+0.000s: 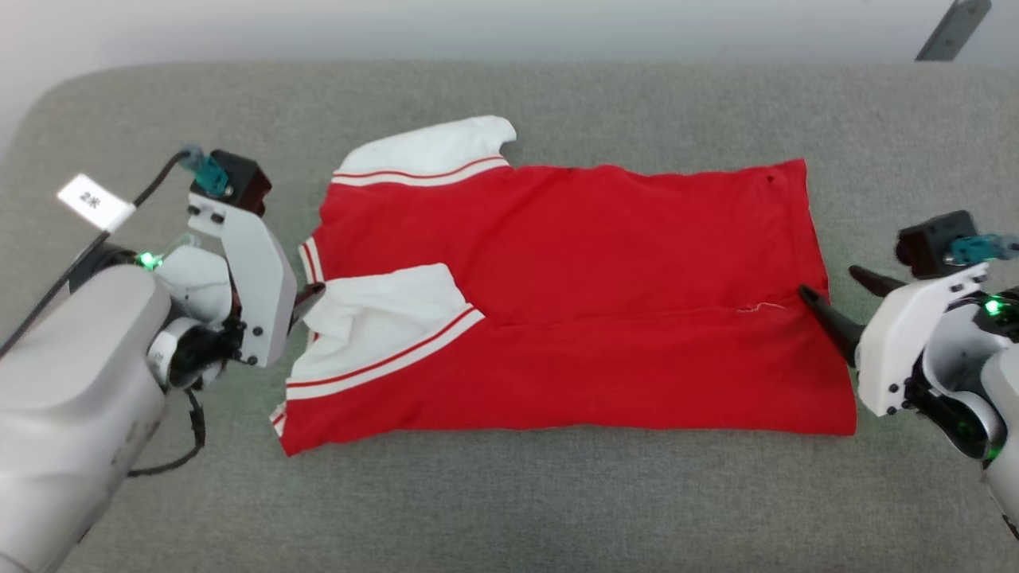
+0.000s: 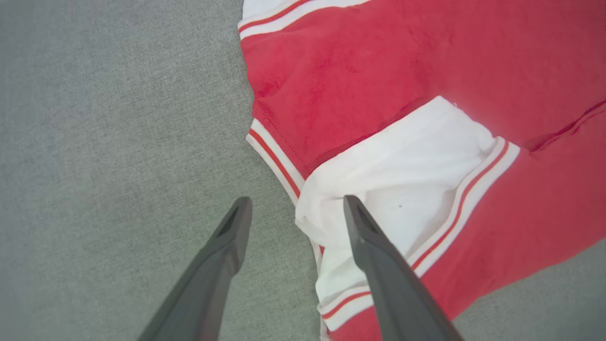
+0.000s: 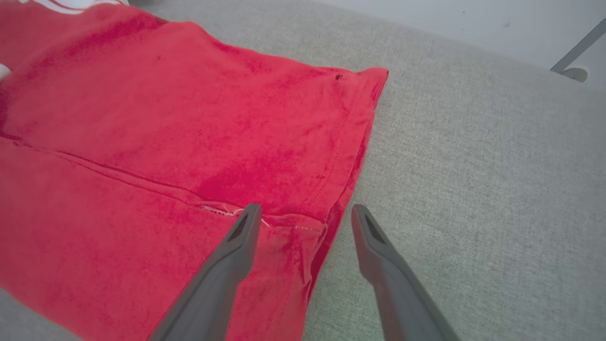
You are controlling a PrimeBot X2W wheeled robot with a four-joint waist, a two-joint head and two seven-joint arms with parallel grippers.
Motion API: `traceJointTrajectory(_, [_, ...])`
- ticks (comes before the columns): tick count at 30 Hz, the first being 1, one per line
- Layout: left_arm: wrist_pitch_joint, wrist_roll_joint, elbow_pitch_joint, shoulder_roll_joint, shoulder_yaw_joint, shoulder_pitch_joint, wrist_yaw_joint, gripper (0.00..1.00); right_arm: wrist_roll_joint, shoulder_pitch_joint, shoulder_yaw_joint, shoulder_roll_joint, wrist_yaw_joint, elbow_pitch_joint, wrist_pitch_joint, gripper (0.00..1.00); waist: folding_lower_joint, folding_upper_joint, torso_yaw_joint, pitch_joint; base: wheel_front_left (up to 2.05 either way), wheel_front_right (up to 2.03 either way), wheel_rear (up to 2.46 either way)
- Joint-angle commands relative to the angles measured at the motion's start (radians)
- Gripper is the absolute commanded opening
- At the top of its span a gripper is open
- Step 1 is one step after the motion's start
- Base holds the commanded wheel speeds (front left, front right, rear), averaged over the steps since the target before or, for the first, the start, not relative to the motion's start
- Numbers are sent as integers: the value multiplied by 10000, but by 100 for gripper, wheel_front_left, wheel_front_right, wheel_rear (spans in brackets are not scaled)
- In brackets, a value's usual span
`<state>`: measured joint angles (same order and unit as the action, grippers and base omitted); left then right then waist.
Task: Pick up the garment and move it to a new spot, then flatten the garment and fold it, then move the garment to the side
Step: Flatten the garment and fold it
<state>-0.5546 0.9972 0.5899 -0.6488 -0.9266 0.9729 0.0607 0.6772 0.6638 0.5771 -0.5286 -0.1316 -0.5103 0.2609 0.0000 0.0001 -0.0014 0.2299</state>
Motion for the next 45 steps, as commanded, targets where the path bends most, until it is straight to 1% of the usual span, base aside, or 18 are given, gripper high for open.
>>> traceJointTrajectory(1, [-128, 142, -165, -108, 28, -276, -196, 100, -33, -230, -181, -22, 20, 44, -261, 100, 0, -1, 179, -304, 0, 0, 0])
traceJointTrajectory(6, [-979, 668, -1275, -409, 44, -922, -875, 100, -467, -810, -1070, 49, 18, 270, -1364, 100, 0, -1, 339, -734, 0, 0, 0])
traceJointTrajectory(11, [-1765, 1014, -2502, -840, -82, -1630, -1756, 100, -1263, -1536, -2261, 434, 20, 884, -2354, 100, 0, -1, 305, -1001, 0, 0, 0])
traceJointTrajectory(12, [-1765, 1014, -2502, -840, -82, -1630, -1756, 100, -1263, -1536, -2261, 434, 20, 884, -2354, 100, 0, -1, 305, -1001, 0, 0, 0])
traceJointTrajectory(13, [-1947, 1090, -2852, -991, -126, -1897, -2021, 100, -1704, -1832, -2821, 643, 20, 1268, -2666, 100, 0, -1, 228, -1044, 0, 0, 0])
traceJointTrajectory(15, [-2005, 1153, -3114, -1112, -151, -2138, -2204, 100, -2149, -2163, -3357, 917, 18, 1729, -2874, 100, 0, -1, 117, -1072, 0, 0, 0])
traceJointTrajectory(16, [-2005, 1153, -3114, -1112, -151, -2138, -2204, 100, -2149, -2163, -3357, 917, 18, 1729, -2874, 100, 0, -1, 117, -1072, 0, 0, 0])
traceJointTrajectory(17, [-1835, 1272, -3165, -1185, -47, -2335, -2301, 100, -2548, -2457, -3889, 1216, 20, 2252, -2974, 100, 0, -1, -15, -1070, 0, 0, 0])
traceJointTrajectory(18, [-1731, 1337, -3098, -1207, 17, -2448, -2352, 100, -2758, -2610, -4144, 1359, 20, 2530, -2979, 100, 0, -1, -88, -1061, 0, 0, 0])
traceJointTrajectory(19, [-1731, 1337, -3098, -1207, 17, -2448, -2352, 100, -2758, -2610, -4144, 1359, 20, 2530, -2979, 100, 0, -1, -88, -1061, 0, 0, 0])
traceJointTrajectory(24, [-1659, 1592, -2539, -1220, 79, -2784, -2373, 100, -3495, -3363, -5089, 2081, 18, 3851, -2701, 100, 0, -1, -496, -896, 0, 0, 0])
traceJointTrajectory(27, [-1629, 1639, -2114, -1173, 56, -2878, -2347, 100, -3691, -3789, -5512, 2438, 18, 4552, -2454, 100, 0, -1, -693, -765, 0, 0, 0])
traceJointTrajectory(33, [-1516, 1790, -1216, -898, 76, -2968, -2191, 100, -3923, -4544, -6218, 2934, 18, 5591, -1970, 100, 0, -1, -937, -538, 0, 0, 0])
traceJointTrajectory(38, [-1462, 1811, -520, -586, -49, -2991, -1983, 100, -3978, -5071, -6559, 3256, 20, 6078, -1337, 100, 0, -1, -984, -412, 0, 0, 0])
traceJointTrajectory(39, [-1484, 1875, -414, -509, -32, -3004, -1918, 72, -3914, -5155, -6552, 3302, 20, 6101, -1145, 100, 0, -1, -984, -393, 0, 0, 0])
traceJointTrajectory(40, [-1501, 1946, -310, -433, -14, -3012, -1833, 38, -3907, -5242, -6534, 3352, 18, 6143, -958, 100, 0, -1, -982, -377, 0, 0, 0])
traceJointTrajectory(41, [-1514, 2003, -228, -361, -12, -3012, -1742, 0, -3879, -5298, -6522, 3379, 18, 6187, -784, 100, 0, -1, -975, -360, 0, 0, 0])
traceJointTrajectory(45, [-1588, 2032, -63, -163, -91, -2968, -1480, 0, -3488, -5463, -6322, 3322, 20, 5966, 256, 100, 0, -1, -903, -280, 0, 0, 0])
